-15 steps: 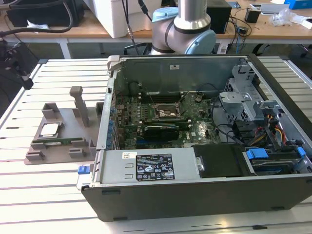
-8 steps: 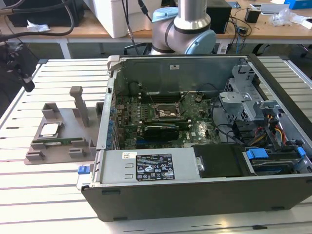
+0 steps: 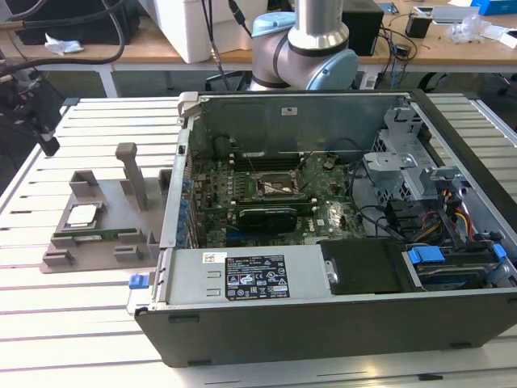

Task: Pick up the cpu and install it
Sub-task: 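Pick up the cpu and move it towards the insertion slot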

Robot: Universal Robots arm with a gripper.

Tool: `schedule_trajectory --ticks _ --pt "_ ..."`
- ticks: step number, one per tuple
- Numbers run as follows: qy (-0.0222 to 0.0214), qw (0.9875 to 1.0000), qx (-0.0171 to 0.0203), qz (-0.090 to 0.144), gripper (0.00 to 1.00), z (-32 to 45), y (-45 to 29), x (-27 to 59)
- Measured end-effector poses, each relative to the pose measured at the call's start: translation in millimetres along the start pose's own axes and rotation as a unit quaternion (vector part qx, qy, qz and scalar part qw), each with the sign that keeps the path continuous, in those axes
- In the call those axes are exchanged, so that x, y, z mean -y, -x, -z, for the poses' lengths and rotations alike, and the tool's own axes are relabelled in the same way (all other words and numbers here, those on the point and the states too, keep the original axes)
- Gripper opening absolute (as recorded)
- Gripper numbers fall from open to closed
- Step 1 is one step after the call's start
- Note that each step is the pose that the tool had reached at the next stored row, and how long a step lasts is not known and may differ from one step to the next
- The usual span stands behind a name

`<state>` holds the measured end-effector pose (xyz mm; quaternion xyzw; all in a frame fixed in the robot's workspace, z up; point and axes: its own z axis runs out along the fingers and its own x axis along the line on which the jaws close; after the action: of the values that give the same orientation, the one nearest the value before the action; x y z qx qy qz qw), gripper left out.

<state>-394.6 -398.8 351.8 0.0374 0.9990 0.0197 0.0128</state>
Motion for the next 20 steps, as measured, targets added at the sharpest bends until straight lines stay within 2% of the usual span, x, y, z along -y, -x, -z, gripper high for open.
schedule_trajectory --ticks 20 --pt "0.0 1.0 0.0 0.0 0.73 -14.1 0.4 0.5"
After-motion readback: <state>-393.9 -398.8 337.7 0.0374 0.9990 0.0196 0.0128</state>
